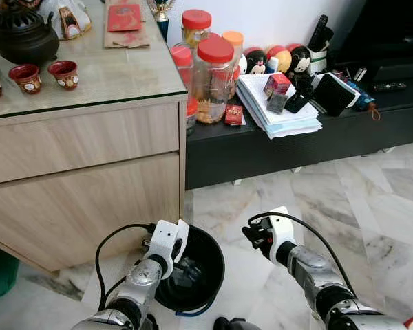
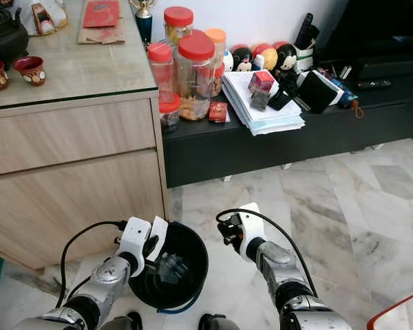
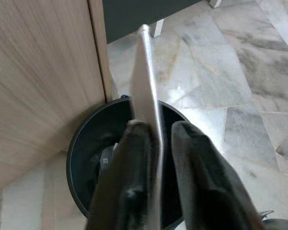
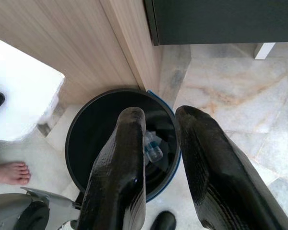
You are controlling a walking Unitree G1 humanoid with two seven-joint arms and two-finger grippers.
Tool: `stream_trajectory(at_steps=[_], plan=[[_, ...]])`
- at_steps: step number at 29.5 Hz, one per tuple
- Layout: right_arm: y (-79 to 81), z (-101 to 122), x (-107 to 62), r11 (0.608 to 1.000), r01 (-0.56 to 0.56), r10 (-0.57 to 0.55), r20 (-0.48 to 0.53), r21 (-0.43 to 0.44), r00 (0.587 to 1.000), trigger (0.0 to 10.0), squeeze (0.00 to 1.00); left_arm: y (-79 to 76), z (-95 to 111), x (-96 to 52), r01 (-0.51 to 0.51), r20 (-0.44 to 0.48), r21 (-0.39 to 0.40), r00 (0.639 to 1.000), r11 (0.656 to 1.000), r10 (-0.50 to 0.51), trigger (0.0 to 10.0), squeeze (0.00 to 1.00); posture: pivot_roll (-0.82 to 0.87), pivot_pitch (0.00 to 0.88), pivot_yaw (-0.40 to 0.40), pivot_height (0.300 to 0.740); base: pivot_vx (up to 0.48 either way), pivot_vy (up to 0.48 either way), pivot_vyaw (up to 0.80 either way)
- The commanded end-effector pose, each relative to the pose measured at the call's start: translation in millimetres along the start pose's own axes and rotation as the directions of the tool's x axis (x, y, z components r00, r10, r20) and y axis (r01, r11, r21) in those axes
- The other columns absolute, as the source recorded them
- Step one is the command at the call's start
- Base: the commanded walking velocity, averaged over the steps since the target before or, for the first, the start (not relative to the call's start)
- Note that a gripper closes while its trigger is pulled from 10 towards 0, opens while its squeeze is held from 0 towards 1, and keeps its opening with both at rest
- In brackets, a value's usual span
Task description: Picking trash to rubbish bin
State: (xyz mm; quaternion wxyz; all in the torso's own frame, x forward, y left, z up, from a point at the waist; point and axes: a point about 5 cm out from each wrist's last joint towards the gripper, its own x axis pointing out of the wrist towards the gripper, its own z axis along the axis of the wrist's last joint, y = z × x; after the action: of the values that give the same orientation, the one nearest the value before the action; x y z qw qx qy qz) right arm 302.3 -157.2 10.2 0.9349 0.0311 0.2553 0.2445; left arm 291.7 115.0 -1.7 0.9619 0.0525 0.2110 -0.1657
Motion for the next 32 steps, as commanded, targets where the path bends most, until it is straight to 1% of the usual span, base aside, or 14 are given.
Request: stream_trajectory(at_steps=[1, 13, 14, 15, 17, 19, 21, 23, 24, 25, 27, 30, 31, 32], plan=[[-4.7, 0, -3.5, 1.0, 0.01, -0.01, 0.005, -0.007, 1.0, 10.0, 0.0, -3.0, -7, -2.2, 0.006, -0.021, -0.013, 1.0, 1.0, -0.007, 10.0, 1.0, 0.05, 0.208, -0.129, 0.74, 0.0, 0.0, 0.0], [-7.8, -4, -6.1, 0.999, 0.041, -0.041, 0.013, 0.027, 0.999, 10.0, 0.0, -0.1, -8, -2.9, -0.012, -0.026, -0.019, 1.0, 1.0, 0.011, 10.0, 1.0, 0.05, 0.209, -0.132, 0.74, 0.0, 0.0, 0.0], [-9.0, -5, -6.9, 0.998, 0.054, -0.054, 0.016, 0.033, 0.998, 10.0, 0.0, 1.0, -11, -3.8, -0.021, -0.038, -0.013, 0.999, 1.0, 0.021, 10.0, 0.32, 0.05, 0.208, -0.131, 0.74, 0.0, 0.0, 0.0], [-12.5, -7, -8.9, 0.995, 0.091, -0.091, 0.016, 0.048, 0.996, 10.0, 0.0, 2.9, -18, -6.5, -0.039, -0.071, 0.008, 0.997, 0.999, 0.04, 10.0, 0.0, 0.05, 0.208, -0.131, 0.74, 0.0, 0.0, 0.0], [-14.9, -9, -10.4, 0.991, 0.119, -0.12, 0.011, 0.053, 0.993, 10.0, 0.0, 4.1, -23, -8.8, -0.053, -0.088, 0.008, 0.995, 0.999, 0.054, 10.0, 0.0, 0.05, 0.208, -0.131, 0.74, 0.0, 0.0, 0.0], [-23.1, -15, -15.6, 0.975, 0.215, -0.215, -0.01, 0.062, 0.977, 10.0, 0.0, 9.3, -37, -15.6, -0.112, -0.152, 0.009, 0.982, 0.994, 0.112, 10.0, 0.0, 0.05, 0.205, -0.131, 0.74, 0.0, 0.0, 0.0], [-32.1, -26, -23.6, 0.945, 0.317, -0.315, -0.042, 0.08, 0.948, 10.0, 0.0, 16.6, -57, -26.8, -0.192, -0.224, 0.0, 0.956, 0.981, 0.187, 10.0, 0.0, 0.05, 0.202, -0.131, 0.74, 0.0, 0.0, 0.0], [-36.3, -36, -29.9, 0.924, 0.367, -0.361, -0.076, 0.102, 0.93, 10.0, 0.0, 21.4, -72, -37.0, -0.251, -0.276, -0.018, 0.932, 0.968, 0.236, 10.0, 0.0, 0.05, 0.2, -0.13, 0.74, 0.0, 0.0, 0.0], [-37.4, -44, -33.9, 0.916, 0.386, -0.377, -0.1, 0.11, 0.921, 10.0, 0.0, 23.7, -82, -44.4, -0.288, -0.307, -0.039, 0.915, 0.957, 0.262, 10.0, 0.0, 0.05, 0.2, -0.13, 0.74, 0.0, 0.0, 0.0], [-38.1, -61, -41.8, 0.902, 0.42, -0.401, -0.161, 0.104, 0.902, 10.0, 0.0, 27.3, -101, -59.2, -0.348, -0.364, -0.048, 0.879, 0.936, 0.308, 10.0, 0.0, 0.05, 0.198, -0.127, 0.74, 0.0, 0.0, 0.0], [-37.7, -70, -46.0, 0.895, 0.434, -0.411, -0.189, 0.103, 0.892, 10.0, 0.0, 28.3, -110, -66.9, -0.368, -0.387, -0.04, 0.863, 0.929, 0.325, 10.0, 0.0, 0.06, 0.196, -0.122, 0.74, 0.0, 0.0, 0.0], [-36.7, -88, -55.8, 0.867, 0.476, -0.436, -0.238, 0.146, 0.868, 10.0, 0.0, 28.0, -128, -83.1, -0.398, -0.432, -0.033, 0.833, 0.917, 0.346, 10.0, 0.0, 0.06, 0.195, -0.12, 0.74, 0.0, 0.0, 0.0], [-36.7, -88, -55.8, 0.867, 0.476, -0.436, -0.238, 0.146, 0.868, 10.0, 0.0, 28.0, -128, -83.1, -0.398, -0.432, -0.033, 0.833, 0.917, 0.346, 10.0, 0.0, 0.06, 0.195, -0.12, 0.74, 0.0, 0.0, 0.0], [-35.4, -95, -59.1, 0.86, 0.488, -0.442, -0.261, 0.151, 0.858, 10.0, 0.0, 27.7, -133, -87.8, -0.414, -0.447, -0.045, 0.822, 0.909, 0.353, 10.0, 0.0, 0.06, 0.192, -0.115, 0.74, 0.0, 0.0, 0.0]])
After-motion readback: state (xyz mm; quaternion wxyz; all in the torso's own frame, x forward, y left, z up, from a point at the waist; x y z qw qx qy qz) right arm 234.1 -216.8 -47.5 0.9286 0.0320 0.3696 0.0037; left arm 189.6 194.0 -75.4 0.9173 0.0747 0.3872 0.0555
